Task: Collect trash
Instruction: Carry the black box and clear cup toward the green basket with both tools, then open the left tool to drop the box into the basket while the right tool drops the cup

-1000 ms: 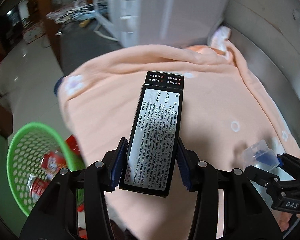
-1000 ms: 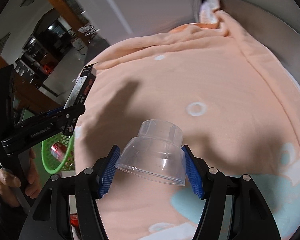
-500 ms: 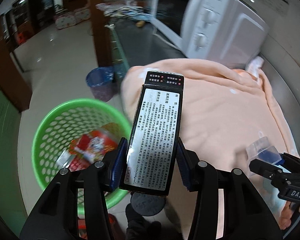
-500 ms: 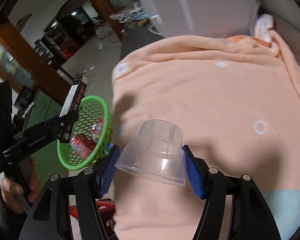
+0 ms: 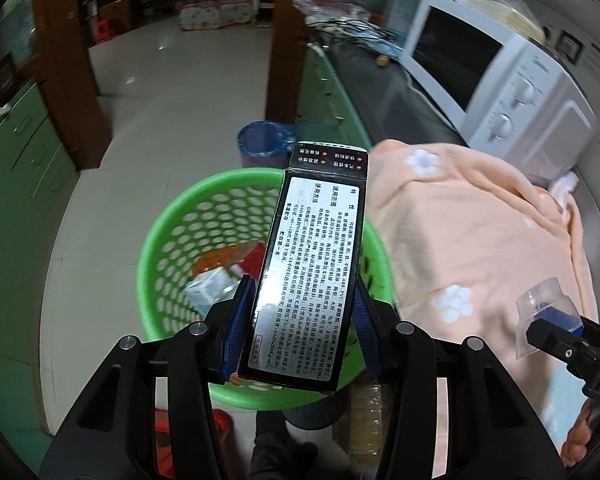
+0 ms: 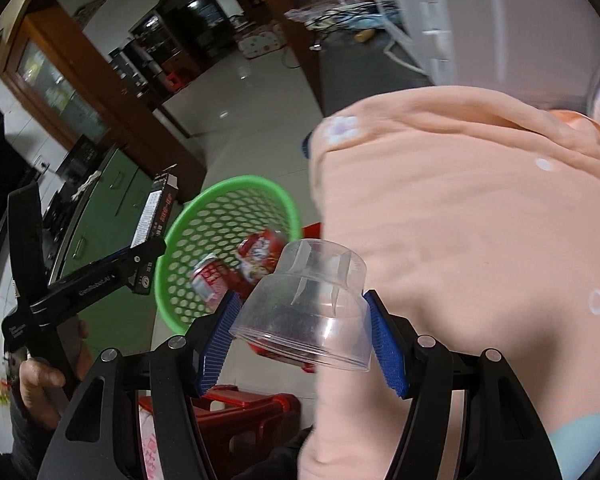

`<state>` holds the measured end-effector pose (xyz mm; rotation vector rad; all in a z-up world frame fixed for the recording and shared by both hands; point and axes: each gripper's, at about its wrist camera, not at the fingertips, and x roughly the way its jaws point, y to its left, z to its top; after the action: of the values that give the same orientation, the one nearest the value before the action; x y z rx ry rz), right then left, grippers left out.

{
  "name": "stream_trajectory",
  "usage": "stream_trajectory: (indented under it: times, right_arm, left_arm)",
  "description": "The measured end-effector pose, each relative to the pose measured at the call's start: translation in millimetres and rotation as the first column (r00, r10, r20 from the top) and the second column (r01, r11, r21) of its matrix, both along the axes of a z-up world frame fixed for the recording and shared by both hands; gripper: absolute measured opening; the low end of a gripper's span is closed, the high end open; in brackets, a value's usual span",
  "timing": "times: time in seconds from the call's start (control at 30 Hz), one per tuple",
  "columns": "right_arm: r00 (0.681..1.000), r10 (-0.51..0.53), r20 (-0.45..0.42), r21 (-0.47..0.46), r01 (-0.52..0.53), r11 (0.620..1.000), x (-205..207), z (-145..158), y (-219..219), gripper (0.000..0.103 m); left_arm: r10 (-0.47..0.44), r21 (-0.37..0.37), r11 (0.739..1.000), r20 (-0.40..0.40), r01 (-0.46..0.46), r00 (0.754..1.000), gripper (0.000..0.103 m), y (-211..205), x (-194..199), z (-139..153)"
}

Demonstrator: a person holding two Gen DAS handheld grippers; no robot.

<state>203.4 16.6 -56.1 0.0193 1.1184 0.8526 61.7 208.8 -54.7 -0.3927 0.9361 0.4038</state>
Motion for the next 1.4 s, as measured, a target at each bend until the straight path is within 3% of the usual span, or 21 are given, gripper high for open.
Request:
stream_trajectory:
  times: [0.33, 0.63, 0.97, 1.4]
  right_arm:
    - [0.995, 0.096, -0.024, 0.005, -0.096, 0.995, -9, -11, 65, 0.061]
    - [0.991, 0.107, -0.081, 0.009, -0.107, 0.994, -4, -34, 97, 0.061]
    - [0.987, 0.122, -0.108, 0.033, -0.119, 0.992, -5, -48, 106, 0.062]
    - [0.987, 0.125, -0.101, 0.063, -0.119, 0.991, -7, -40, 101, 0.068]
  left_arm:
    - [0.079, -0.021, 0.997, -0.009, -0.079, 0.997, 0.048, 30, -22, -8]
    - [0.111, -0.038, 0.993, -0.018, -0.112, 0.994, 0.048, 44, -27, -14]
    - [0.152, -0.046, 0.987, -0.036, -0.153, 0.988, 0.048, 56, -28, -24]
    - [0.148, -0.042, 0.988, -0.034, -0.15, 0.988, 0.048, 54, -26, -23]
